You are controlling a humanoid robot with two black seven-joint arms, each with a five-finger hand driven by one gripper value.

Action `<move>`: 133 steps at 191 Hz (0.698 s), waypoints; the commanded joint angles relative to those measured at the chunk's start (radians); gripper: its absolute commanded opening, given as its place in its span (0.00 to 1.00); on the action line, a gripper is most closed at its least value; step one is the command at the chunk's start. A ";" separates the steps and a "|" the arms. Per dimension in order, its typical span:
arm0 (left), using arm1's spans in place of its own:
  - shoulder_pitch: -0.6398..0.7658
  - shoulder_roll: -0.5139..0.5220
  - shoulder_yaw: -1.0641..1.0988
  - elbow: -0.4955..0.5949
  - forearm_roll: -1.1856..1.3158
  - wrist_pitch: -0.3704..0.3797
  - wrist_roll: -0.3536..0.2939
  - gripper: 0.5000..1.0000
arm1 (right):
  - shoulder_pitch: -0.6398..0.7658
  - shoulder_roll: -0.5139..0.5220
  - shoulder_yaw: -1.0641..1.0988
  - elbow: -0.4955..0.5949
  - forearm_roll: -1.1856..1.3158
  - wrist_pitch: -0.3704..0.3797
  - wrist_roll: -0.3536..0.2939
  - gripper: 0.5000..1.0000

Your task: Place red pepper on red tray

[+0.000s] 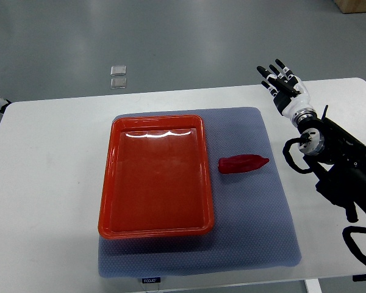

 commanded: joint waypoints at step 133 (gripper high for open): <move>0.000 0.000 -0.001 0.000 0.000 0.000 0.000 1.00 | 0.003 0.002 -0.002 0.001 0.000 -0.015 0.002 0.83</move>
